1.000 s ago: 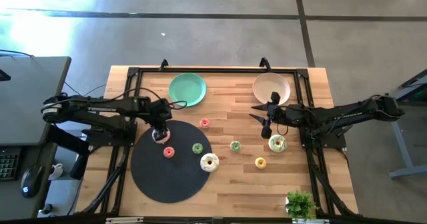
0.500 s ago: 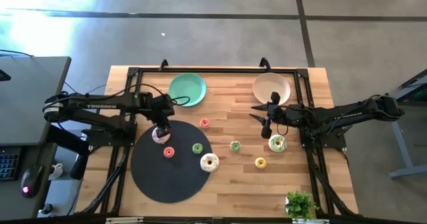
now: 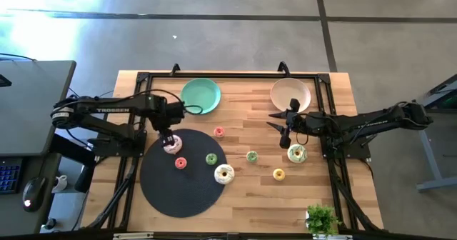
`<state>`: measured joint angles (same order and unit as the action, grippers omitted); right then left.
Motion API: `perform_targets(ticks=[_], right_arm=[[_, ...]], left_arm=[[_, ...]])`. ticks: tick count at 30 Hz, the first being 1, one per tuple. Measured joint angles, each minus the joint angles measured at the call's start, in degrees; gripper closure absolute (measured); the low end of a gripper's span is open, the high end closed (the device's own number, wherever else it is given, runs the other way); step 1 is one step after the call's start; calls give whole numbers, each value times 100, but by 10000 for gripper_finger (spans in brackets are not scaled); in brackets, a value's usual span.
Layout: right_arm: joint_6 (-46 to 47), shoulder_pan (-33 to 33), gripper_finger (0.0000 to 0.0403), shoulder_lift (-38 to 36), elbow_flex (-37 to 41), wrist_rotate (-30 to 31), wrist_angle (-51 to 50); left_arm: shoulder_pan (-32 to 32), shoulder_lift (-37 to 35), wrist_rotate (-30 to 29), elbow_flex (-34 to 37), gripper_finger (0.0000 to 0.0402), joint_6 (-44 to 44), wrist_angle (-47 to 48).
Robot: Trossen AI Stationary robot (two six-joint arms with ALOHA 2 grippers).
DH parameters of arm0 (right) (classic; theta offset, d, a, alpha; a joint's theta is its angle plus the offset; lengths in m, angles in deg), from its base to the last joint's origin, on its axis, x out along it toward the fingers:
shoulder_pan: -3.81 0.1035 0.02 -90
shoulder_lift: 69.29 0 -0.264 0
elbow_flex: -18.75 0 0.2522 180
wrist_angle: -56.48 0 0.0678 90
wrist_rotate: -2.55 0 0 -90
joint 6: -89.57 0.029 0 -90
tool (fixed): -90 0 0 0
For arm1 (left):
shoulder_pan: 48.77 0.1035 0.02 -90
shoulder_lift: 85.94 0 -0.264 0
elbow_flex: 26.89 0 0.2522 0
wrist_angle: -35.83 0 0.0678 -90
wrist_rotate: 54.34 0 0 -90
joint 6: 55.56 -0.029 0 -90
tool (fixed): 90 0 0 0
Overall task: Pick & Place donuts
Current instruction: Put the large violet donut on the green plate
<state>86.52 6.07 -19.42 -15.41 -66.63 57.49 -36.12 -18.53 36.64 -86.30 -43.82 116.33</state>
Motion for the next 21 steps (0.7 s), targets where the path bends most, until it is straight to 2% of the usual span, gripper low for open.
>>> perform_targets(ticks=[4,11,21], right_arm=[[2,0,265,0,0,0,-7],[24,0,265,0,0,0,-41],[235,0,265,0,0,1,-42]], left_arm=[[-254,0,63,262,218,51,-525],[-570,-2,55,427,218,208,-872],[-556,107,-152,680,219,506,-1170]])
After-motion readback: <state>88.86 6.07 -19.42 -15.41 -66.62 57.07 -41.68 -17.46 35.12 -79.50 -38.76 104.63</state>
